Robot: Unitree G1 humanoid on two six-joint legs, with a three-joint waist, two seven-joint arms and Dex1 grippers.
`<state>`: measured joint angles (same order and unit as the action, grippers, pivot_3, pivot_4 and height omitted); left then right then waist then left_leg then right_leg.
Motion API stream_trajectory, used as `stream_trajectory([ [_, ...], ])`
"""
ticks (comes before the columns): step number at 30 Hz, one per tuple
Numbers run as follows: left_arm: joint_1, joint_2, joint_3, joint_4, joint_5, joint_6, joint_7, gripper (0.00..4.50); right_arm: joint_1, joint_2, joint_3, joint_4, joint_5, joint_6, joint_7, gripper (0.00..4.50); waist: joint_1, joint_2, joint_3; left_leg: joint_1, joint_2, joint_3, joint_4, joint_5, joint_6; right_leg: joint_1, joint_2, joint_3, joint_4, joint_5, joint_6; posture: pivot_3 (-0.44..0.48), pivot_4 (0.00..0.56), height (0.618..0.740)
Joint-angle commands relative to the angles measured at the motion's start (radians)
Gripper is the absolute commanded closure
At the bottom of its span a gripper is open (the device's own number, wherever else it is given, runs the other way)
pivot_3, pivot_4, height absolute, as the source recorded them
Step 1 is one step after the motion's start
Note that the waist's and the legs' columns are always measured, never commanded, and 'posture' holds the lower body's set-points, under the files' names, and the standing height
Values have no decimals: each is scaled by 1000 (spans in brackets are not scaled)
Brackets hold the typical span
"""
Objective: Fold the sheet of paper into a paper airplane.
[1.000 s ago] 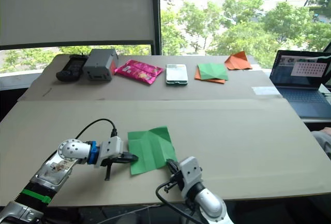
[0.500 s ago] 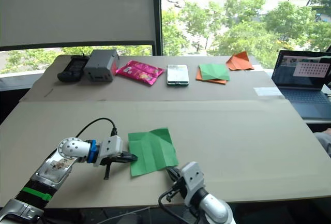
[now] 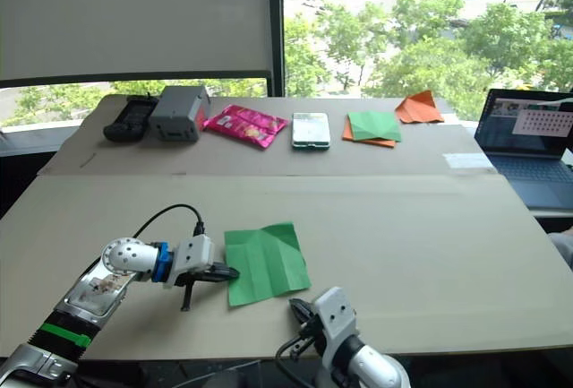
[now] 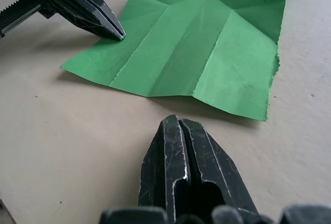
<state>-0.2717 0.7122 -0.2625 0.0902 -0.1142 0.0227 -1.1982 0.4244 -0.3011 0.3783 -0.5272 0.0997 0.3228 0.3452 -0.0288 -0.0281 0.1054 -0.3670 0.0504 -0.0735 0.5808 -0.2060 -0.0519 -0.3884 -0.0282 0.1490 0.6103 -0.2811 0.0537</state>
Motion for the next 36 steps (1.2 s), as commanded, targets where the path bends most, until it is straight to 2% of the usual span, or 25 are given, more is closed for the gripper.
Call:
stream_trajectory([
  [1,6,1,-20,12,32,8,0,4500,15,3,15,23,-10,195,-41,4422,1,0,0,0,0,0,0,0,-1,0,0,0,0,0,0,0,150,740],
  [8,15,3,-20,4,31,8,1,4500,-36,55,4,-66,-5,467,-130,4422,-1,-1,0,1,0,0,1,-3,-6,-1,0,0,0,0,0,0,150,740],
  [14,21,5,-18,0,32,10,3,4500,-74,100,2,-86,6,536,-160,4422,-2,-1,0,1,1,-1,0,-4,-6,-1,0,0,0,0,0,0,150,740],
  [23,19,8,-12,-2,32,15,3,4500,-128,153,-63,43,-11,381,-192,4422,-10,-1,0,1,1,-1,0,-4,-6,-1,0,-1,0,0,0,0,150,740],
  [27,17,8,-11,-2,31,16,3,4500,-128,170,-95,94,-16,221,-202,4422,-10,0,1,0,1,-1,0,-4,-6,-1,0,-1,0,0,0,0,150,740],
  [32,15,5,-12,-3,30,18,3,4500,-138,202,-104,148,40,-4,-137,4422,-9,0,2,-1,0,-1,0,-4,-6,-1,0,-1,0,0,0,0,150,740],
  [36,15,2,-13,-3,32,19,4,4500,-153,199,-81,193,61,-103,-65,4422,-12,1,3,-1,0,-1,0,-4,-6,-1,0,0,0,0,0,0,150,740],
])
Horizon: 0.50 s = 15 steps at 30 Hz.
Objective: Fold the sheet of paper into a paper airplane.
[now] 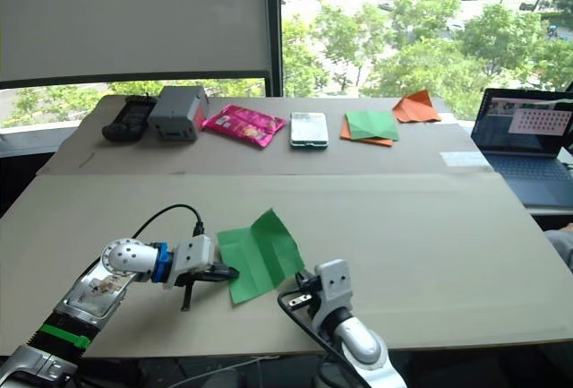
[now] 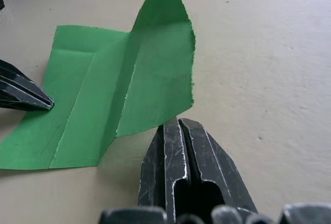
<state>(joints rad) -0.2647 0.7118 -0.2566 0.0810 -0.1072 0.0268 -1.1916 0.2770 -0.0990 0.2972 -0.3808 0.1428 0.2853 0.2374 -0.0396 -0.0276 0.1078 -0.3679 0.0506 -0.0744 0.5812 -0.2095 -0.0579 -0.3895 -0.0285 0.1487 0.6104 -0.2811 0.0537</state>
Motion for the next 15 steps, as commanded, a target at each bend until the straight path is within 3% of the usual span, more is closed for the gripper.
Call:
stream_trajectory([
  [1,9,2,-19,6,25,15,-2,4500,-13,-10,11,56,22,-78,69,4422,-3,1,0,0,0,0,0,0,0,0,0,0,0,0,0,0,150,740],
  [15,44,9,0,-24,21,25,21,4500,-288,-107,146,207,-14,-17,340,4422,-9,4,3,1,0,0,0,5,8,0,2,1,1,0,0,0,150,740],
])
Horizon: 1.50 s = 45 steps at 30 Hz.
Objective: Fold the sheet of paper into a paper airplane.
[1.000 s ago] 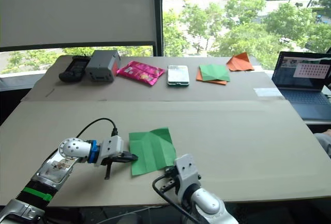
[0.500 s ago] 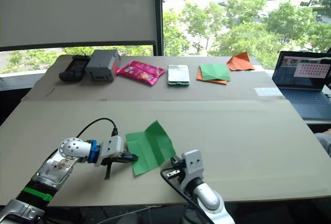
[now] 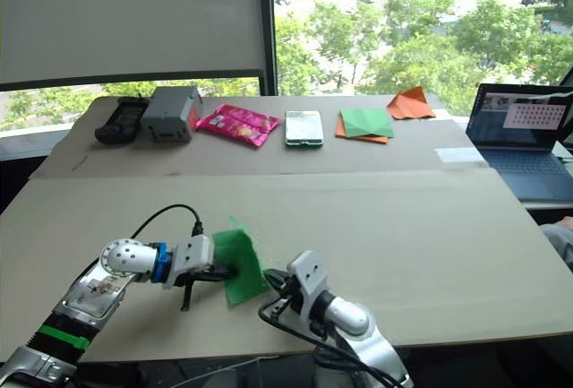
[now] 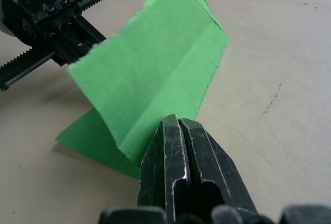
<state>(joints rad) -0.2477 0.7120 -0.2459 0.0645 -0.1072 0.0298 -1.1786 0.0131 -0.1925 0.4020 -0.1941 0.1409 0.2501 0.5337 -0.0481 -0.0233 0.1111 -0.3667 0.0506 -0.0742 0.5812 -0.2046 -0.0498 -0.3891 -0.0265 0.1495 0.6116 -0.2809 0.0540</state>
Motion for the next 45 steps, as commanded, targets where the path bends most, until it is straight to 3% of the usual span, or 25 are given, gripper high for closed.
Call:
stream_trajectory([
  [1,36,12,-5,-15,20,24,13,4500,-37,-26,55,25,-21,26,63,4422,-1,0,0,0,0,0,0,0,0,0,0,0,0,0,0,0,150,740],
  [7,90,37,55,-79,-3,69,50,4500,-96,-70,102,83,-80,109,97,4422,-18,-1,-1,3,0,0,0,0,0,2,1,1,1,0,0,0,150,740],
  [13,169,106,204,-209,-124,214,64,4500,-117,-63,106,108,-83,179,102,4422,-25,-4,0,10,1,0,-4,0,0,2,2,1,2,0,0,0,150,740],
  [16,205,154,309,-256,-243,320,22,4500,-124,-64,113,104,-89,198,107,4422,-27,-6,1,10,1,0,-5,-2,-4,1,1,2,2,0,0,0,150,740],
  [21,132,58,321,-269,-384,470,72,4500,-134,-59,116,107,-86,217,117,4422,-20,-3,3,11,1,0,-6,-3,-5,1,1,1,1,0,0,0,150,740],
  [28,128,-39,206,-195,-282,396,129,4500,-150,-56,113,93,-87,256,111,4422,-25,-3,2,12,0,0,-6,0,0,2,1,2,1,0,0,0,150,740],
  [35,156,-21,125,-103,-136,242,131,4500,-199,-71,81,81,-72,261,134,4422,-21,-3,3,11,0,0,-6,-2,-3,2,1,2,0,0,0,0,150,740],
  [45,166,-31,86,-73,-76,154,143,4500,-377,-20,45,398,-74,230,167,4422,-20,1,1,12,-1,0,-6,0,0,3,1,2,1,0,0,0,150,740],
])
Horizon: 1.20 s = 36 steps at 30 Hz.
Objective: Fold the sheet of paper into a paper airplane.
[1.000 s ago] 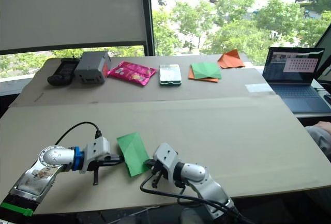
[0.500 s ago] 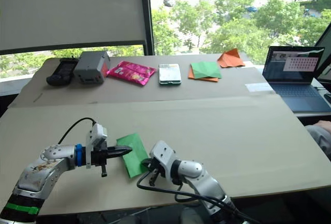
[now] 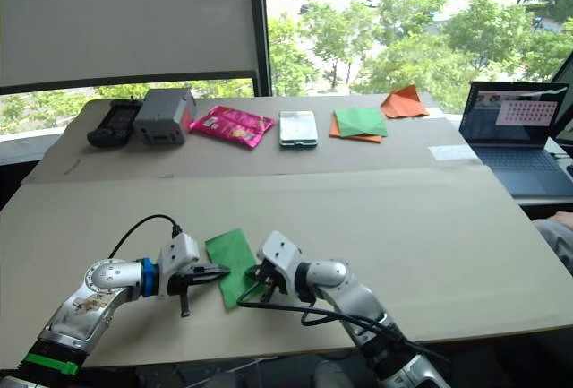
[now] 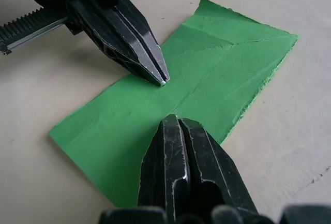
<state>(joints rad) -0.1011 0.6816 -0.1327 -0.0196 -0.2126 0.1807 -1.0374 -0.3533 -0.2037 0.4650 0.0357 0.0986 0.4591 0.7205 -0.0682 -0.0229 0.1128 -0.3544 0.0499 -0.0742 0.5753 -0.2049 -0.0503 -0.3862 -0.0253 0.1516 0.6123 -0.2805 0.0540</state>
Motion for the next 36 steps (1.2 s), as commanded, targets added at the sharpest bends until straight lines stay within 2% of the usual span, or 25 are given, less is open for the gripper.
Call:
stream_trajectory([
  [1,21,0,-28,7,30,3,3,4500,-31,-3,-24,202,-30,11,-16,4422,0,1,-1,0,0,0,0,0,0,0,0,0,0,0,0,0,150,740],
  [7,34,3,-19,-24,26,14,11,4500,-156,46,-33,368,-39,-60,8,4422,-3,3,-2,0,0,0,0,0,0,0,0,0,1,0,0,0,150,740],
  [12,47,7,-13,-32,30,13,19,4500,-285,120,-50,590,-63,-141,-16,4422,-8,4,-2,1,0,0,1,0,0,0,1,0,3,1,0,0,150,740],
  [22,64,14,-9,-56,28,20,30,4500,-414,193,-86,849,-100,-263,-29,4422,-21,6,-2,1,0,0,1,0,1,1,0,0,7,1,0,0,150,740],
  [30,62,15,-7,-54,32,19,36,4500,-457,226,-103,946,-123,-313,-28,4422,-30,7,-2,2,-1,-1,1,0,1,1,1,0,9,1,0,0,150,740],
  [36,57,16,-6,-46,36,14,40,4500,-380,199,-88,864,-140,-287,15,4422,-28,8,-3,2,-1,-1,1,0,1,1,1,0,9,0,-1,0,150,740],
])
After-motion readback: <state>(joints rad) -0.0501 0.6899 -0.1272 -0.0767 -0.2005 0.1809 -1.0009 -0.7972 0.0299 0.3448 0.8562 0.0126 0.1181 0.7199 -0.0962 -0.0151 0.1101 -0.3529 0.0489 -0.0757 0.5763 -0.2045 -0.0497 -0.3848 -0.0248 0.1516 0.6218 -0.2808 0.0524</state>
